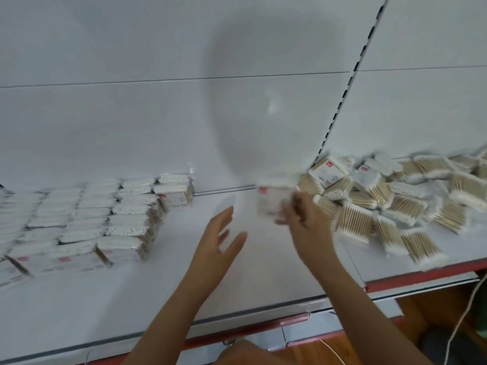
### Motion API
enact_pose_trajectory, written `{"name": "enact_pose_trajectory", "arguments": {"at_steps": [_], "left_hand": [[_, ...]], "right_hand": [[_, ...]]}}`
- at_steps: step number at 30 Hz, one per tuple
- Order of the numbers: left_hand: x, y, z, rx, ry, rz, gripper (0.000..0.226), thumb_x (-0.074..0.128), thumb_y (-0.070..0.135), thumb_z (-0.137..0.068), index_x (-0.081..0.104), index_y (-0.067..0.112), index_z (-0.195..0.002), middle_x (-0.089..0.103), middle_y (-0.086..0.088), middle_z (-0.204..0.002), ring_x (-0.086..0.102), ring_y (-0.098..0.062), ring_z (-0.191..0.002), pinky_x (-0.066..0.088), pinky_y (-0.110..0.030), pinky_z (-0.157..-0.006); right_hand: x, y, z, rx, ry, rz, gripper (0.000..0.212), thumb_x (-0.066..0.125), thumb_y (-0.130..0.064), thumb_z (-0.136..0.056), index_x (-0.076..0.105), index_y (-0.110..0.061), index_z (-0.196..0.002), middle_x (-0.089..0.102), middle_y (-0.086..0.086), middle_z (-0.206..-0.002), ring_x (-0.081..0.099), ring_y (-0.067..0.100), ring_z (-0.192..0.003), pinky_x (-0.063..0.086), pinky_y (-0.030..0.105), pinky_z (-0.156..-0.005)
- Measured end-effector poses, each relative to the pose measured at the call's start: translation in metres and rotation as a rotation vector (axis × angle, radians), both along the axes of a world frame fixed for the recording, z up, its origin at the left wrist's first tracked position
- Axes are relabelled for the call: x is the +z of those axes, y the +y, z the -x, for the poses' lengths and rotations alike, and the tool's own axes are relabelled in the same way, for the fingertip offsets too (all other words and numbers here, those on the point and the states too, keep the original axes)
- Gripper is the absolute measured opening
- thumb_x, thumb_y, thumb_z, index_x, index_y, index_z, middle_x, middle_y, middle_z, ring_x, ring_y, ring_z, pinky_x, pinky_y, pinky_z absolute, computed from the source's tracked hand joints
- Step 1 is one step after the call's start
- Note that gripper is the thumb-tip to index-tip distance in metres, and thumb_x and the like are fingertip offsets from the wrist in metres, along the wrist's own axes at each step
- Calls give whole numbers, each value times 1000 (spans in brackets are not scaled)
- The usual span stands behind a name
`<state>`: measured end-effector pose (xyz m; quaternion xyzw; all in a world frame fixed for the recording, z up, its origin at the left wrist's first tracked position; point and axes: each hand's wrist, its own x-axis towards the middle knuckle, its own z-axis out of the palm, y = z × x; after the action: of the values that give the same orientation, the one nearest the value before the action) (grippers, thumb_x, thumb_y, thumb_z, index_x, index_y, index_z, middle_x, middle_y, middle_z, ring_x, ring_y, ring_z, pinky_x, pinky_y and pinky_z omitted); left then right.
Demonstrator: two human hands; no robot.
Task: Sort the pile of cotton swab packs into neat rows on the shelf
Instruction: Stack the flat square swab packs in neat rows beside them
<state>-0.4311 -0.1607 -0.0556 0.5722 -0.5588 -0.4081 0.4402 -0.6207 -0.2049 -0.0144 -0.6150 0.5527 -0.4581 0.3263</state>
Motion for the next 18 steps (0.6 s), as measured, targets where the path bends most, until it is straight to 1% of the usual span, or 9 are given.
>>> {"name": "enact_pose_trajectory", "arguments": {"at_steps": [2, 4, 6, 8, 10, 12, 14, 15, 18], "left_hand": [[10, -3, 13, -9, 252, -109, 41, 61, 36, -94, 57, 24, -133, 67, 11, -126, 63, -4, -117, 52, -22, -97], [13, -3, 16, 78, 370, -166, 29, 60, 27, -98, 64, 17, -124, 74, 2, -113, 71, -15, -105, 59, -30, -87], [7, -3, 9, 167, 422, -186, 25, 61, 21, -98, 66, 12, -121, 75, -2, -109, 73, -18, -100, 61, -33, -81], [-3, -2, -1, 228, 421, -192, 23, 62, 18, -98, 66, 10, -120, 76, -5, -109, 74, -19, -98, 62, -34, -78], [-11, 0, -9, 260, 389, -180, 21, 62, 16, -98, 67, 10, -117, 76, -5, -108, 74, -20, -96, 62, -32, -75], [-14, 3, -13, 263, 359, -163, 19, 62, 16, -98, 67, 11, -116, 76, -4, -106, 74, -20, -94, 62, -30, -70], [-14, 5, -13, 255, 341, -154, 19, 62, 17, -98, 67, 11, -115, 77, -2, -103, 75, -20, -92, 61, -28, -68], [-15, 6, -12, 256, 333, -151, 19, 62, 17, -98, 68, 11, -115, 77, -2, -103, 75, -20, -91, 61, -27, -68], [-17, 8, -12, 267, 328, -137, 18, 62, 17, -98, 68, 12, -114, 77, -2, -103, 75, -19, -91, 60, -27, -68]], "right_hand": [[-2, 17, -17, 190, -71, -110, 6, 60, -25, -98, 62, -29, -102, 71, -9, -93, 70, 4, -83, 58, 20, -71], [-11, 20, -21, 301, 86, -107, 13, 58, -32, -99, 62, -27, -110, 69, -14, -101, 67, -1, -91, 54, 16, -76], [-23, 4, -11, 266, 274, -19, 24, 55, -33, -100, 60, -25, -122, 65, -12, -113, 62, 0, -100, 50, 18, -86], [-39, -26, 9, 188, 556, 143, 39, 60, -16, -95, 55, -16, -134, 60, 2, -131, 57, 17, -116, 48, 34, -98], [-50, -60, 29, 137, 834, 232, 64, 63, 7, -77, 52, -10, -139, 52, 11, -143, 50, 34, -128, 45, 48, -104], [-50, -83, 42, 155, 952, 208, 78, 59, 12, -70, 48, -12, -144, 43, 8, -153, 41, 36, -137, 36, 48, -111], [-49, -97, 46, 228, 993, 197, 73, 58, 7, -75, 48, -14, -144, 42, 6, -154, 39, 34, -139, 31, 44, -113], [-49, -99, 45, 262, 980, 214, 65, 60, 4, -78, 53, -14, -141, 48, 7, -149, 45, 35, -135, 34, 44, -111], [-44, -91, 37, 243, 821, 238, 41, 64, -11, -88, 62, -17, -129, 65, 3, -126, 59, 27, -114, 49, 36, -88]]}}
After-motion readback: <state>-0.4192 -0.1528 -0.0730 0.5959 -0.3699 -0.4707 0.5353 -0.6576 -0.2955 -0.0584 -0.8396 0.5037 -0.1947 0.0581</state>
